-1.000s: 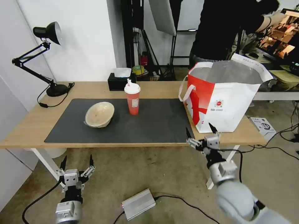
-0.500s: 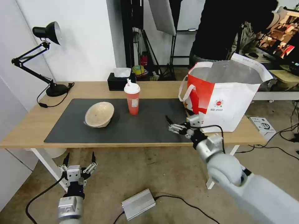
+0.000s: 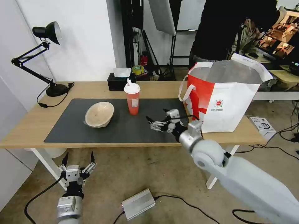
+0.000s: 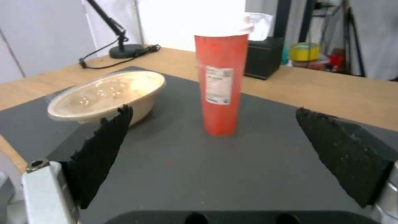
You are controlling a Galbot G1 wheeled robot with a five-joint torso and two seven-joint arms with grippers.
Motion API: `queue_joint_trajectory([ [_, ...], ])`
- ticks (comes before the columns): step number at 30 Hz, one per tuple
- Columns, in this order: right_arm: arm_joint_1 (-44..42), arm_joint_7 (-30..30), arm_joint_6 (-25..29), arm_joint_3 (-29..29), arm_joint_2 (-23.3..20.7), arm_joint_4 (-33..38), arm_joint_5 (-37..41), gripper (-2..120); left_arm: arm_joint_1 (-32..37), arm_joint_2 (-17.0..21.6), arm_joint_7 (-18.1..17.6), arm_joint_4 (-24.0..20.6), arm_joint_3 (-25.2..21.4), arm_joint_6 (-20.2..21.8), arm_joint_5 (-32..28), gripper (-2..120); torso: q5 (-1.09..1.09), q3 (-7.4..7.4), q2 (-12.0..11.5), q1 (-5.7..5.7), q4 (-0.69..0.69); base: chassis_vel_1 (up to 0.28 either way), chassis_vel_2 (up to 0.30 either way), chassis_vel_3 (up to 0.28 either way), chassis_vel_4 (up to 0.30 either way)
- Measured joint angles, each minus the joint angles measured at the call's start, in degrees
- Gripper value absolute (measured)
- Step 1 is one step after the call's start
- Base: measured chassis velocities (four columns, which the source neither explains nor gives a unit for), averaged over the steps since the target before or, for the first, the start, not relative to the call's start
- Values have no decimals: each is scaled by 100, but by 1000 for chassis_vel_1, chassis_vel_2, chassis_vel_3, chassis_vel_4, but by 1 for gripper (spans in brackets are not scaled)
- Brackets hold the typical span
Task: Pick up the trash from the table and place it into the takeout bag.
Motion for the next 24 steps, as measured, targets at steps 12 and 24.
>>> queue_joint_trajectory([
  [12, 415, -311, -120, -92, 582, -733, 215, 100, 25, -13, -4, -15, -55, -16, -16, 100, 1, 0, 0, 0, -1, 0, 0, 0, 0],
  [24, 730, -281, -111, -311, 995, -1284, 212, 100, 20, -8, -8, -28, -78, -25, -36, 100, 0, 0, 0, -1, 0, 0, 0, 0, 0],
])
